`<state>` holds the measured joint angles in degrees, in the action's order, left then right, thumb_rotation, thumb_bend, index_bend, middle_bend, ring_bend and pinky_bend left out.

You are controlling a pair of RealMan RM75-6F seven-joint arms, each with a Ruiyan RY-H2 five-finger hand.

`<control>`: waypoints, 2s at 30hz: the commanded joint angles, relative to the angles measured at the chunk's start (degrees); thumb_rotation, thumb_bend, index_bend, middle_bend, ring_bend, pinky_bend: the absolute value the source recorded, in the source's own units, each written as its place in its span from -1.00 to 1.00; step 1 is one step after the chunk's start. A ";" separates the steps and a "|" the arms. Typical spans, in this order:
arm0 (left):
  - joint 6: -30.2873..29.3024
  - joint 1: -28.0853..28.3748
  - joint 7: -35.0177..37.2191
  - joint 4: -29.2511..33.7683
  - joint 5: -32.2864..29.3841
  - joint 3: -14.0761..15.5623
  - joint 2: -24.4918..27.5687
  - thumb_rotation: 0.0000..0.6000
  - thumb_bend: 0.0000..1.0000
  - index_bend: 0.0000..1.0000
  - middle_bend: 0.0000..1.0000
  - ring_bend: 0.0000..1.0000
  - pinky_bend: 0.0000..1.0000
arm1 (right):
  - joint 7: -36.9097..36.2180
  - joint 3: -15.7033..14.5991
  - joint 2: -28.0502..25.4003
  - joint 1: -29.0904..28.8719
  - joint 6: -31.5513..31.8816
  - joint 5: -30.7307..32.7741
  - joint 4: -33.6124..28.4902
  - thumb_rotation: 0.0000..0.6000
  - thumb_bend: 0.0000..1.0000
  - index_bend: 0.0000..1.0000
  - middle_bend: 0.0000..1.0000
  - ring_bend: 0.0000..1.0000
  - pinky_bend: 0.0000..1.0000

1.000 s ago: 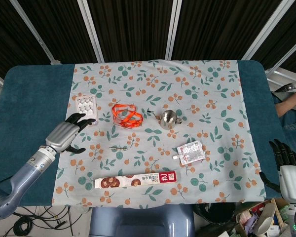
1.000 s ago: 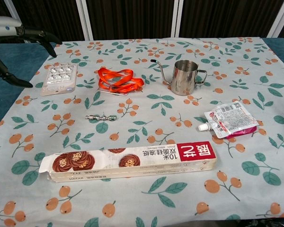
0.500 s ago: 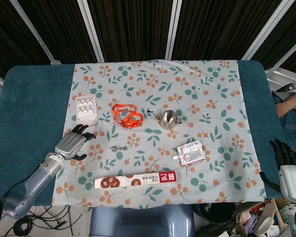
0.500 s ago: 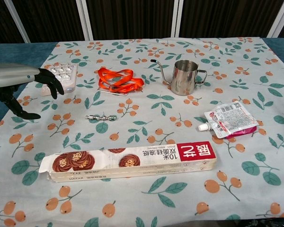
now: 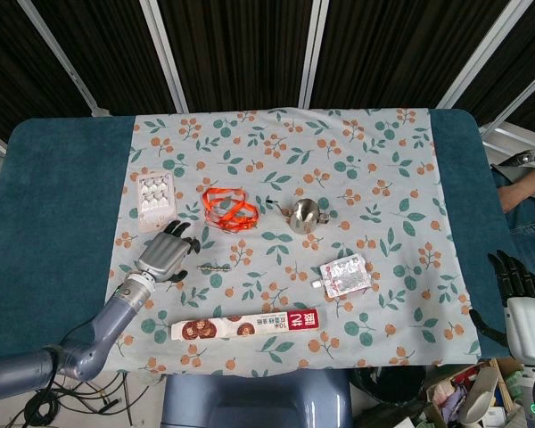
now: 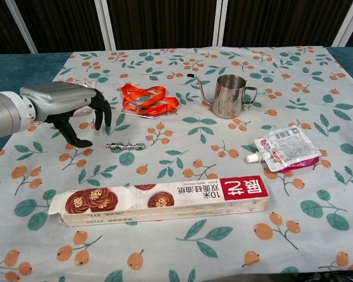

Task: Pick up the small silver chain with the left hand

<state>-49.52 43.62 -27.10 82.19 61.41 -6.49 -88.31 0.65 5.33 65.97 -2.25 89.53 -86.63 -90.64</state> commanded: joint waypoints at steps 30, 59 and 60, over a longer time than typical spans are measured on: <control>-2.15 5.14 -9.23 -3.70 -4.99 0.44 -8.14 1.00 -0.40 0.03 0.03 -0.77 -0.82 | -1.11 0.27 -0.27 -0.16 -0.36 0.56 0.01 1.00 -0.70 -0.92 -0.92 -0.85 -0.70; -2.99 5.42 -11.80 -4.97 -7.29 0.92 -9.56 1.00 -0.38 0.06 0.05 -0.74 -0.82 | -1.32 0.29 -0.25 -0.29 -0.46 0.52 0.03 1.00 -0.70 -0.92 -0.92 -0.85 -0.70; -3.00 5.44 -11.81 -5.02 -7.29 0.94 -9.64 1.00 -0.38 0.06 0.05 -0.73 -0.82 | -1.32 0.27 -0.24 -0.29 -0.46 0.50 0.04 1.00 -0.70 -0.92 -0.92 -0.85 -0.70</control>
<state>-52.52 49.06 -38.91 77.19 54.12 -5.56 -97.93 -0.67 5.60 65.72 -2.53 89.08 -86.13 -90.60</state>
